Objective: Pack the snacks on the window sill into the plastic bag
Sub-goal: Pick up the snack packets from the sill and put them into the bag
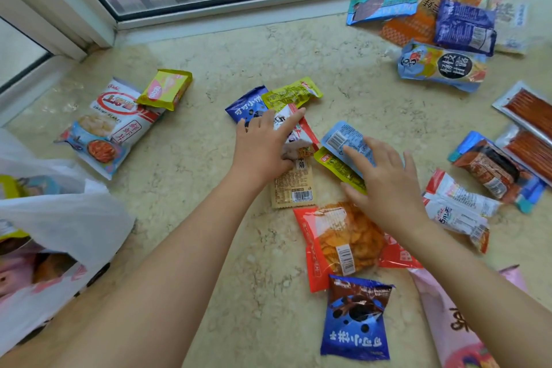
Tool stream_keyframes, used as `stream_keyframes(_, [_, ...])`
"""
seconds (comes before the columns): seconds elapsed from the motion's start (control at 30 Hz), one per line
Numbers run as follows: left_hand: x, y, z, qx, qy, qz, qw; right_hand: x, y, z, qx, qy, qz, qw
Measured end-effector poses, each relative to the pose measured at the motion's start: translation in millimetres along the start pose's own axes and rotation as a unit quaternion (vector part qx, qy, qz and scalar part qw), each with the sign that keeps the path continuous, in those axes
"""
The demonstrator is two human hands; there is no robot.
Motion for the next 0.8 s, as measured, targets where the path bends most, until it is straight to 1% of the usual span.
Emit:
stream_keyframes(0.13, [-3.4,3.2,-4.9,-0.004,-0.025,0.007,1.0,-10.9,-20.9,-3.3,0.05,-0.028,-0.03,0.998])
stream_keyframes(0.23, [-7.6,8.6,-4.8,-0.032,-0.065,-0.012,0.997,-19.5,-30.2,-4.7,0.061,-0.062,-0.046,0.995])
stream_keyframes(0.37, [-9.6,17.8,-5.7,-0.046,-0.075,-0.013,0.996,-21.1,-30.7,-3.3,0.064,-0.08,-0.048,0.994])
stream_keyframes(0.47, [-10.8,24.2,-3.2,-0.071,-0.067,-0.014,0.995,-18.0,-30.5,-0.1,0.034,-0.143,-0.053,0.988])
stream_keyframes(0.53, [-8.3,27.4,-5.4,-0.076,-0.054,-0.01,0.996,-15.2,-27.6,1.7,0.012,-0.151,-0.057,0.987])
stream_keyframes(0.63, [-1.5,31.7,-4.9,-0.082,-0.028,-0.003,0.996,-6.4,-19.9,5.9,-0.017,-0.109,-0.046,0.993])
stream_keyframes(0.73, [8.7,39.0,-1.9,-0.094,-0.006,0.001,0.996,6.9,-10.5,13.5,-0.058,-0.079,-0.008,0.995])
stream_keyframes(0.8, [19.3,49.0,2.2,-0.115,0.012,0.009,0.993,18.5,-3.5,18.6,-0.079,-0.063,0.021,0.995])
Point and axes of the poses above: each hand's wrist, its own y-axis away from the middle knuckle, its own z-axis out of the back of the hand, x = y × z, the point moved 6 cm from there along -y, towards the middle knuckle, and after that the axes turned 6 degrees about x, right-handed, at the moved point
